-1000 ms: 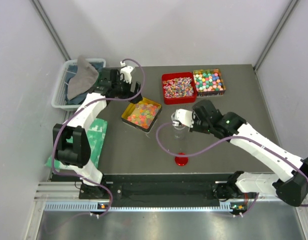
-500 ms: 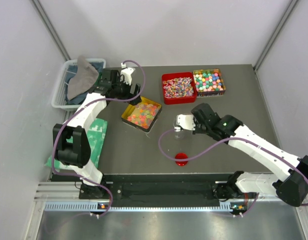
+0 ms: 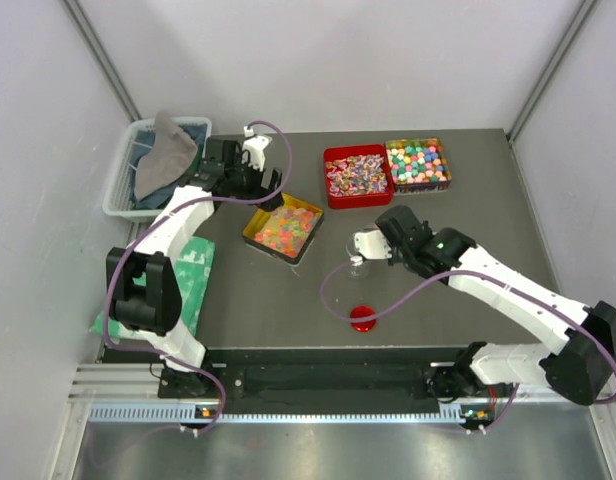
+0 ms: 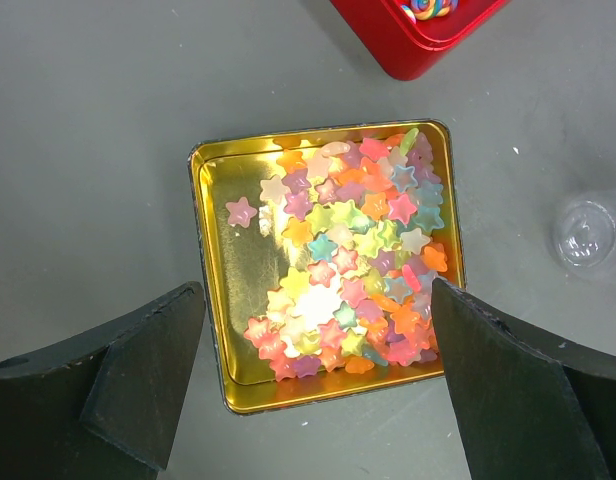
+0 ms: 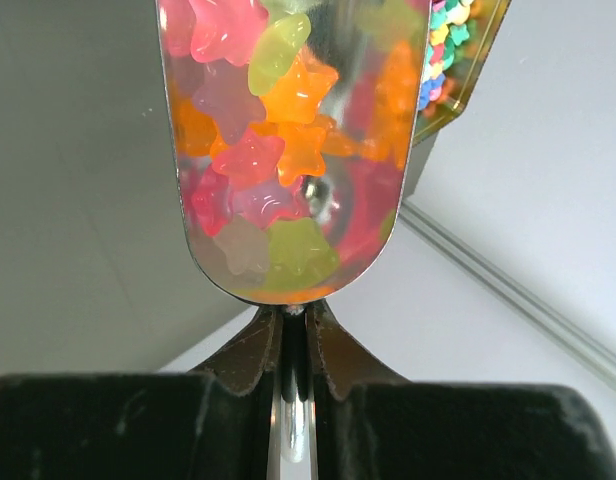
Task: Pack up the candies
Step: Place the fake candies in the packing bottle.
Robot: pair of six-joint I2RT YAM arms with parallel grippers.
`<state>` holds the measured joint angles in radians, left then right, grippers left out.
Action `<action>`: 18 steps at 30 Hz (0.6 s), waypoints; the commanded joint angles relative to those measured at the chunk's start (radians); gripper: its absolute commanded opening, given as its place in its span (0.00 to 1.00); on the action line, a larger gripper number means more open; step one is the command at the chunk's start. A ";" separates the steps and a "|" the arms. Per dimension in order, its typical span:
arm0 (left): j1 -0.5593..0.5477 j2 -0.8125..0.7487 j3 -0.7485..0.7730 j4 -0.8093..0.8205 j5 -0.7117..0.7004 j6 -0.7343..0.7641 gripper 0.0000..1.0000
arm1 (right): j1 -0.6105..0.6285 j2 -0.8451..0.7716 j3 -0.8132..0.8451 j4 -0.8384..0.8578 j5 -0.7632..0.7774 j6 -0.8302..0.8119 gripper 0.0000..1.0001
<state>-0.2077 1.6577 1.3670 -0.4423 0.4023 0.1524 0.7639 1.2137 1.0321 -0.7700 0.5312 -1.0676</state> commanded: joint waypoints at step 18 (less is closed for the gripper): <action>-0.004 -0.024 -0.002 0.025 -0.008 0.010 0.99 | 0.100 0.050 0.051 0.055 0.159 -0.129 0.00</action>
<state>-0.2077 1.6577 1.3666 -0.4419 0.3981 0.1528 0.8490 1.2598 1.0348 -0.7616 0.6441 -1.1763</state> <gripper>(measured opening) 0.987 0.064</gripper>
